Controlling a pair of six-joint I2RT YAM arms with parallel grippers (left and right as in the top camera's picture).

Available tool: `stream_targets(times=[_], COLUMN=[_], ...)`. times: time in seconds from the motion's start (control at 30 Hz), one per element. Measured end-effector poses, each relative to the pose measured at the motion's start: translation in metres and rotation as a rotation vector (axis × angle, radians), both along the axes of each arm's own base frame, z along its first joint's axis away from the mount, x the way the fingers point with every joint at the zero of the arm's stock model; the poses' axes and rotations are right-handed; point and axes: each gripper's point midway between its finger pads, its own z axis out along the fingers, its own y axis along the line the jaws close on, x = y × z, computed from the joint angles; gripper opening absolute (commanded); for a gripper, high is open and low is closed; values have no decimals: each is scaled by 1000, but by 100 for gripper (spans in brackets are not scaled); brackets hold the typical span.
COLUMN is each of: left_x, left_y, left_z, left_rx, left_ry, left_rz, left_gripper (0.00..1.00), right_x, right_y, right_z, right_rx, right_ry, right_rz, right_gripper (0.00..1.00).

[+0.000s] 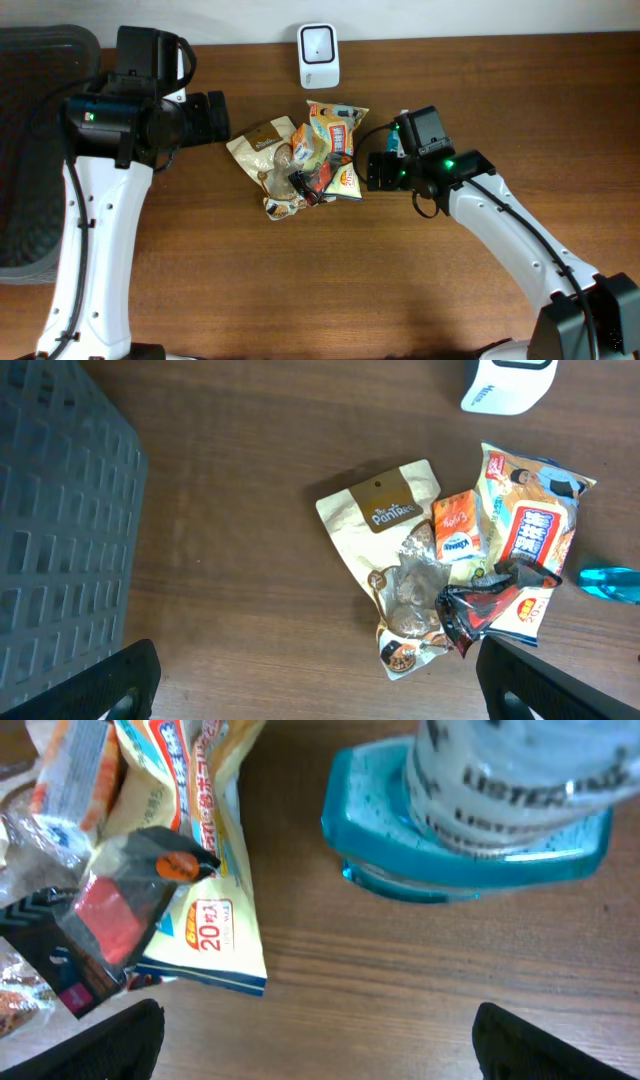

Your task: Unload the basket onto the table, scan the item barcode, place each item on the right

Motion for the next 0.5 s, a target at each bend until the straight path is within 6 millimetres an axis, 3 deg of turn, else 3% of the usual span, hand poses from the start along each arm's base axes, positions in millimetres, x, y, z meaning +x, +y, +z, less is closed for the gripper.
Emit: stream_targets(times=[0.2, 0.4, 0.5], left_x=[0, 0, 0], left_y=[0, 0, 0], left_z=[0, 0, 0], left_rx=[0, 0, 0], left_ry=[0, 0, 0], left_rz=[0, 0, 0], left_gripper=[99, 99, 99], right_x=[6, 32, 40], right_y=[-3, -4, -12], right_z=[4, 42, 49], right_rx=[-26, -63, -106], right_ry=[-31, -152, -193], right_rz=[8, 16, -17], right_gripper=[98, 98, 99])
